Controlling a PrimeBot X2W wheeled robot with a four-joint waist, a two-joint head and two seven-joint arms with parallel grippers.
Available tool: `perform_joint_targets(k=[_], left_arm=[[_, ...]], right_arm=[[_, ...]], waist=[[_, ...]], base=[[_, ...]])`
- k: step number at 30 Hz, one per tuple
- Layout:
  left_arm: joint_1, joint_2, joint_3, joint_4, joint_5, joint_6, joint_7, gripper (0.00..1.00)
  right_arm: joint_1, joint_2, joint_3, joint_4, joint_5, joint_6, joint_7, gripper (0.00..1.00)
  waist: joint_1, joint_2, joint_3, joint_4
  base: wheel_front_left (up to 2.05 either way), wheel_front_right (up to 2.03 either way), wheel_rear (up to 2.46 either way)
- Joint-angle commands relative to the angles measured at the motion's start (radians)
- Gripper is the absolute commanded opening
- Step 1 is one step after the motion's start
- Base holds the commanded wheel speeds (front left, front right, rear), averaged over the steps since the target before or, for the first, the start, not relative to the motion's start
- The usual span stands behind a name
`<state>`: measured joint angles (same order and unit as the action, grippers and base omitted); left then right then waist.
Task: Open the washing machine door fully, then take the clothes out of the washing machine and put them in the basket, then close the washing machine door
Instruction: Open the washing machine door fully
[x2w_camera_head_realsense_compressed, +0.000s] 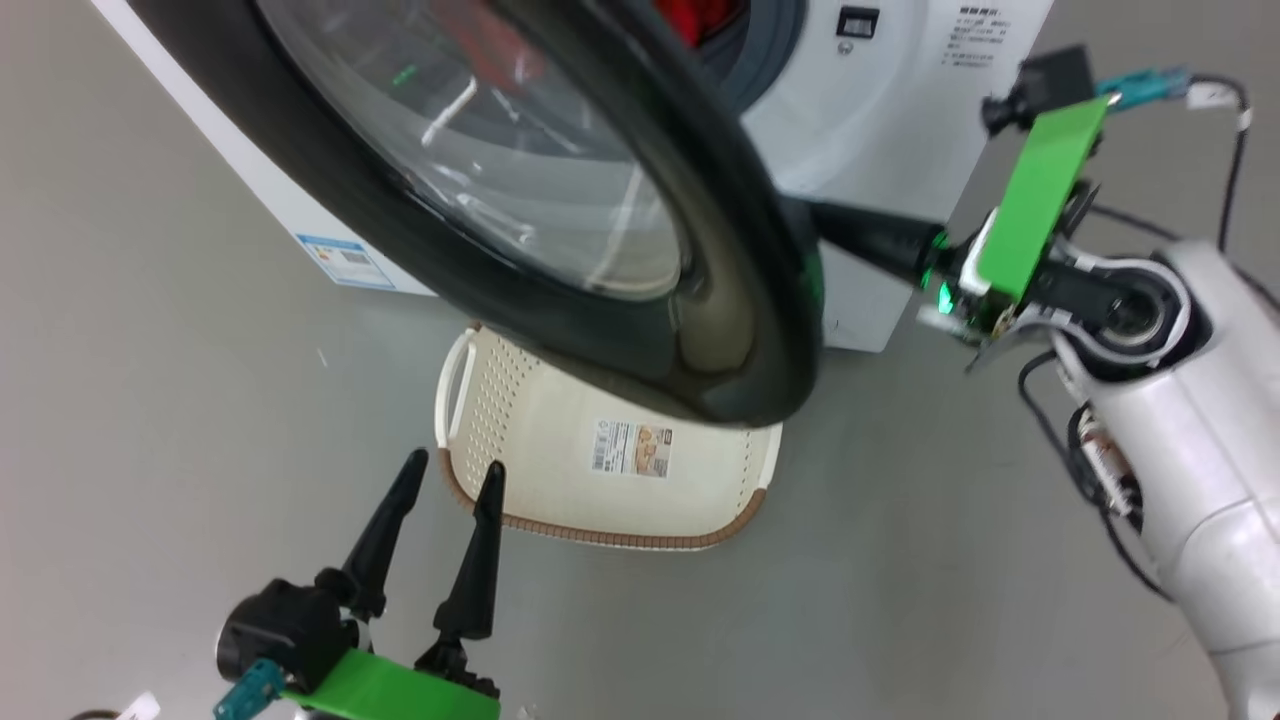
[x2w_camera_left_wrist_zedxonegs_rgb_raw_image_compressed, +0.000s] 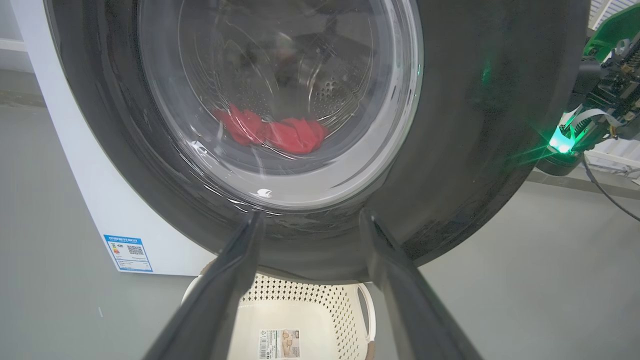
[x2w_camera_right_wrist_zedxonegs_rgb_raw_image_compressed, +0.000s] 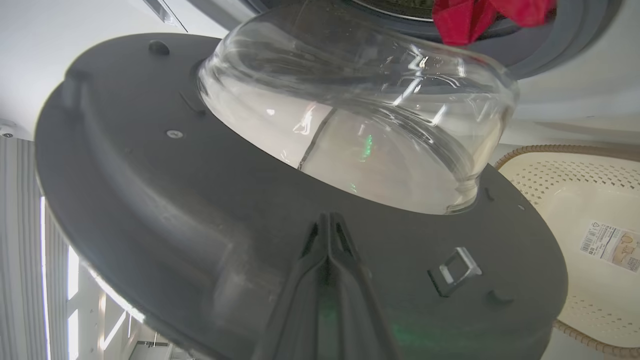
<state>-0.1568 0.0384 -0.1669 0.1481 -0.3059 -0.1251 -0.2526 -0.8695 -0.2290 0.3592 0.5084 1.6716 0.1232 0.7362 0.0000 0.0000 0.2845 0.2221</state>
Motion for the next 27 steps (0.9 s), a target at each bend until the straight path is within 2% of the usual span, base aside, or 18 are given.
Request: perform_joint_targets(k=[1,14,27], left_arm=[[0.012,0.012,0.035,-0.024,0.012,-0.006,-0.009,1.00],[0.087,0.012,0.045,-0.033,0.010,-0.005,-0.009,1.00],[0.150,0.012,0.087,-0.044,0.036,0.038,-0.009,1.00]], right_arm=[[0.032,0.024,0.016,-0.039,-0.007,0.008,0.013,0.00],[0.209,0.097,0.075,-0.131,-0.015,0.008,0.075,0.00],[0.302,0.145,0.103,-0.187,-0.019,0.008,0.092,0.00]], waist=[[0.0000,0.0000,-0.033,0.005],[0.0000,0.0000,-0.127,0.072],[0.0000,0.0000,-0.190,0.170]], base=[[0.00,0.00,0.00],[0.00,0.00,0.00],[0.00,0.00,0.00]])
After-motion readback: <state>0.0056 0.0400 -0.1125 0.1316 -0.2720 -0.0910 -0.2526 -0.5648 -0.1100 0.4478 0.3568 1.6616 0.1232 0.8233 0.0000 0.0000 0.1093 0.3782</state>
